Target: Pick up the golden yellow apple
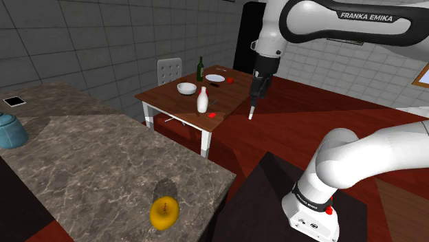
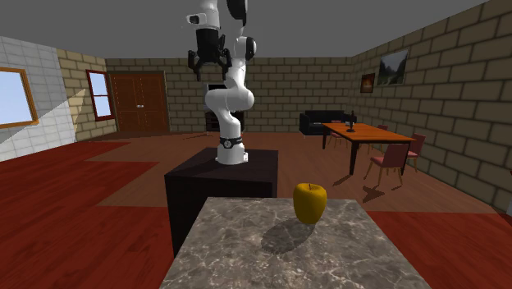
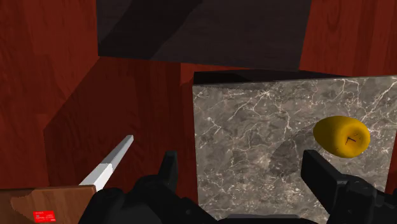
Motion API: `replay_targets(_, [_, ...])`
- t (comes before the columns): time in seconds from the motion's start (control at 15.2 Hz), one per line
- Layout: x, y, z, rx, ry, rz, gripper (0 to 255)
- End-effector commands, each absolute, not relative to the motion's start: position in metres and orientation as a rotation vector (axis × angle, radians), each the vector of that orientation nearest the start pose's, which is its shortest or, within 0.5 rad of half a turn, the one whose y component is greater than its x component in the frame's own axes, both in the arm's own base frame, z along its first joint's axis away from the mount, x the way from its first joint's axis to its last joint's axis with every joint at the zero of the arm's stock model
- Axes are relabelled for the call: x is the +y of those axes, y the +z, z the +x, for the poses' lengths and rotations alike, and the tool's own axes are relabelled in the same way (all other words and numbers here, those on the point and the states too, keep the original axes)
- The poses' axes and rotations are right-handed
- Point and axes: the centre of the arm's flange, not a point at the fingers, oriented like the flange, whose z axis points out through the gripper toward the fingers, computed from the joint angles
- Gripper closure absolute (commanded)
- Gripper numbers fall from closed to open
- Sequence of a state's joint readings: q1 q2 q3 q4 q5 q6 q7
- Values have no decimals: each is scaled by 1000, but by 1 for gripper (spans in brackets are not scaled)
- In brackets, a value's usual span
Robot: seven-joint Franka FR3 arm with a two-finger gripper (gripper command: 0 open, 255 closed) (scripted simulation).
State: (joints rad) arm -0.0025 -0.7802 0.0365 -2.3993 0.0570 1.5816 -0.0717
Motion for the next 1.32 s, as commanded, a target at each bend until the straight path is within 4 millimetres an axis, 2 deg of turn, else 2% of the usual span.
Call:
replay_targets(0.0, [19,569,308,-144,57,-3105,0])
replay_targets(1.25, [223,420,347,-499,-128,-3152,0])
